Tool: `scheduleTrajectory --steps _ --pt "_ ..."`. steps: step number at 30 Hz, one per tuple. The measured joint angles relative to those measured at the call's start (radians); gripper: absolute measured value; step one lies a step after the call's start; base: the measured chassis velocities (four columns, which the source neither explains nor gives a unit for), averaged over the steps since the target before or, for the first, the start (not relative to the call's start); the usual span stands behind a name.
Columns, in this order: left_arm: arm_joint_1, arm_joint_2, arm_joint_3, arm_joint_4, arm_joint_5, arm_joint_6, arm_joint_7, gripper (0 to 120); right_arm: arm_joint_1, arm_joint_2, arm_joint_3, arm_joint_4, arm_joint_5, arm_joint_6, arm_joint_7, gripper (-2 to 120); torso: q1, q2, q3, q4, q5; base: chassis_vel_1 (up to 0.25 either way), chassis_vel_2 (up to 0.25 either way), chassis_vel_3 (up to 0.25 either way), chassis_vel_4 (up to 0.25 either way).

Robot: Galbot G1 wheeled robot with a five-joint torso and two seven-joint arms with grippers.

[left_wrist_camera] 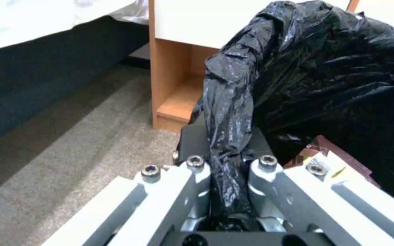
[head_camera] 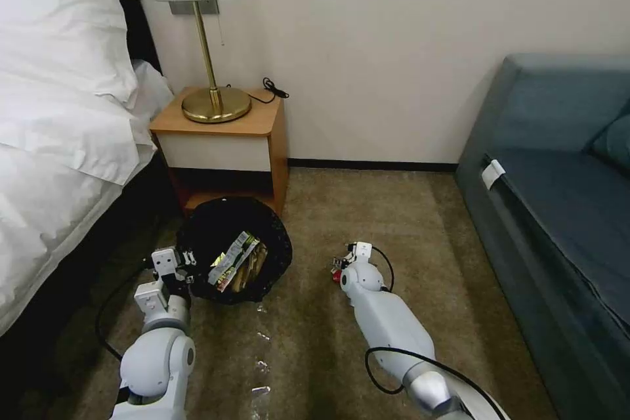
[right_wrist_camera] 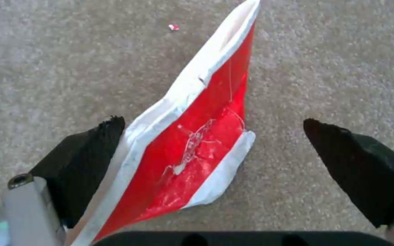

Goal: Pick up the trash bin, then pick up the garbage on the floor and place it into the trash bin.

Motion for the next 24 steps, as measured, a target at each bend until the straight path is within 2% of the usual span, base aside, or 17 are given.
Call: scheduleTrajectory --steps 10,13,16,19,20,21,24 --pt "0.013 0.002 -0.008 -0.009 0.002 0.000 0.000 4 -0.022 0.000 0.016 -0.013 -0.044 0.019 -0.045 98 0.000 0.000 0.000 0.0001 0.0000 0.000 0.000 0.000 0.000" --pt "0.013 0.002 -0.009 -0.016 0.002 0.000 0.000 4 -0.030 -0.001 0.029 -0.029 -0.074 0.041 -0.065 82 0.000 0.000 0.000 0.0000 0.0000 0.000 0.000 0.000 0.000" --pt "0.013 0.002 -0.009 -0.017 0.002 0.000 0.000 4 -0.032 -0.001 0.032 -0.032 -0.080 0.048 -0.072 76 0.000 0.000 0.000 0.0000 0.0000 0.000 0.000 0.000 0.000" --pt "0.016 0.000 -0.014 -0.017 0.002 0.000 0.000 4 -0.035 -0.001 0.036 -0.033 -0.094 0.061 -0.081 61 0.000 0.000 0.000 0.0000 0.0000 0.000 0.000 0.000 0.000" --pt "0.016 0.000 -0.014 -0.017 0.002 0.000 0.000 4 -0.035 -0.001 0.036 -0.033 -0.094 0.061 -0.081 61 0.000 0.000 0.000 0.0000 0.0000 0.000 0.000 0.000 0.000" --pt "0.019 0.000 -0.018 -0.018 0.001 0.000 0.000 4 -0.037 -0.001 0.036 -0.032 -0.097 0.062 -0.081 53 0.000 0.000 0.000 0.0000 -0.0001 0.000 0.000 0.000 0.000" --pt "0.020 0.001 -0.021 -0.018 0.001 0.000 0.000 4 -0.037 -0.001 0.036 -0.029 -0.098 0.063 -0.081 47 0.000 0.000 0.000 0.0000 0.0000 0.000 0.000 0.000 0.000"
